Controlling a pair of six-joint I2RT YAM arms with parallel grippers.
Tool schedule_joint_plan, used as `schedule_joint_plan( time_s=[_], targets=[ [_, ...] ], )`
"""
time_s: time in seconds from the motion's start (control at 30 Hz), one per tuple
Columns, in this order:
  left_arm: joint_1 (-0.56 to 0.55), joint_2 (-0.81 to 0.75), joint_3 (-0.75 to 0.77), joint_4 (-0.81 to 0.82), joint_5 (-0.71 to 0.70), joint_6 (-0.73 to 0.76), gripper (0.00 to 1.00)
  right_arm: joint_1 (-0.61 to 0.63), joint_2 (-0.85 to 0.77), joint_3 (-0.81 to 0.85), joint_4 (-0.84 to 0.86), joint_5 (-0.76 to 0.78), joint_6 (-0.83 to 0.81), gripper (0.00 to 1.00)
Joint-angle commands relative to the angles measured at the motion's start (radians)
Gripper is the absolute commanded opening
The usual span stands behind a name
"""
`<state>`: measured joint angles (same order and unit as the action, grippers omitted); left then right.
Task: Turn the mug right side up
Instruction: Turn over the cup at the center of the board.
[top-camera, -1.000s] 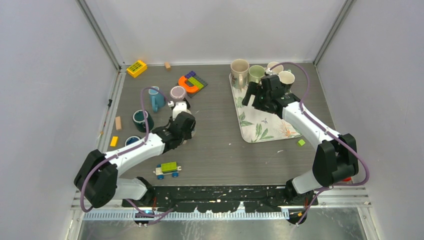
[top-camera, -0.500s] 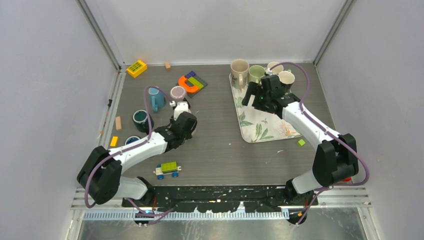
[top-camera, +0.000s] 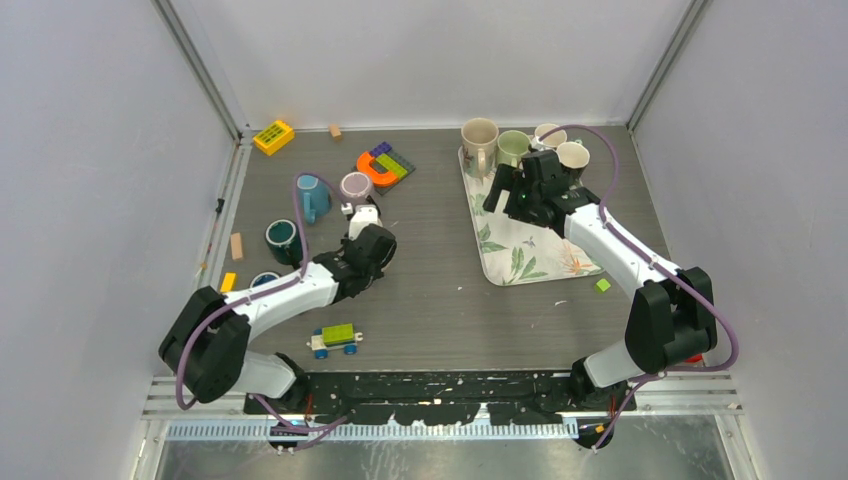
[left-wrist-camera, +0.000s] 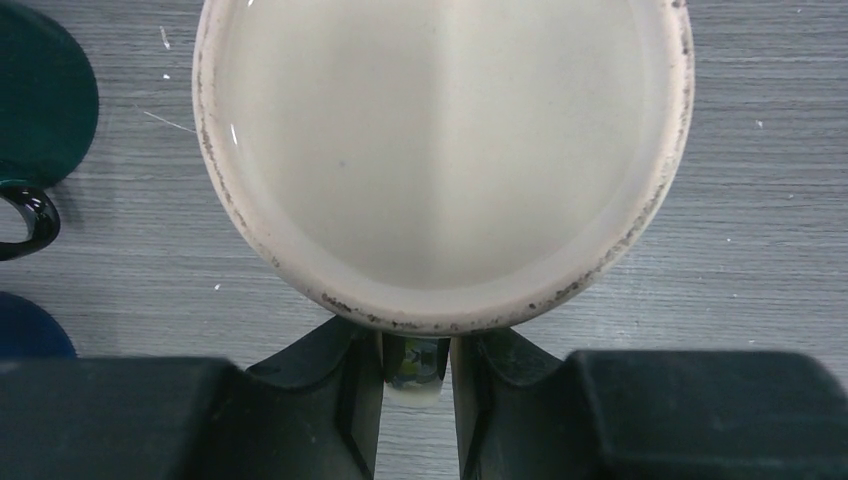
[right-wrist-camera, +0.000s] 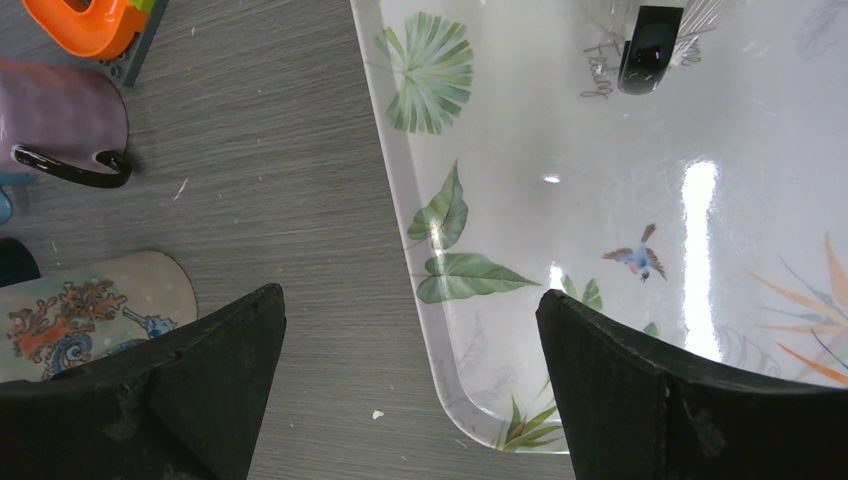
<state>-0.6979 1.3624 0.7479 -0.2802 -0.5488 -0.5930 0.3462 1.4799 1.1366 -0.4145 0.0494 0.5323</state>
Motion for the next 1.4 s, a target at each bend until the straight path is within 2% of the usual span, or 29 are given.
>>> schedule_joint_plan(
  time_s=[0.0,0.13,0.2,0.4,0.8,1.2,1.37],
  targets=[
    [0.010,0.003,0.040,0.035,-0.066,0.005,0.29,0.006,-0.035,0.000,0.036,-0.009,0.011,1.00],
    [0.014,0.014,0.049,0.040,-0.058,0.009,0.28,0.007,-0.036,0.000,0.034,-0.009,0.009,1.00],
    [0.017,0.021,0.054,0.043,-0.053,0.010,0.24,0.006,-0.038,-0.002,0.033,-0.009,0.009,1.00],
    [0.018,0.018,0.096,-0.015,-0.058,0.002,0.01,0.006,-0.047,-0.006,0.038,-0.008,0.012,1.00],
    [0.018,-0.095,0.124,-0.025,-0.035,-0.015,0.00,0.007,-0.060,-0.001,0.043,-0.036,0.034,1.00],
    [0.018,-0.153,0.231,-0.052,0.024,-0.028,0.00,0.048,-0.077,0.032,0.052,-0.144,0.090,1.00],
    [0.021,-0.165,0.297,-0.059,0.067,-0.034,0.00,0.086,-0.099,0.025,0.107,-0.221,0.135,1.00]
  ],
)
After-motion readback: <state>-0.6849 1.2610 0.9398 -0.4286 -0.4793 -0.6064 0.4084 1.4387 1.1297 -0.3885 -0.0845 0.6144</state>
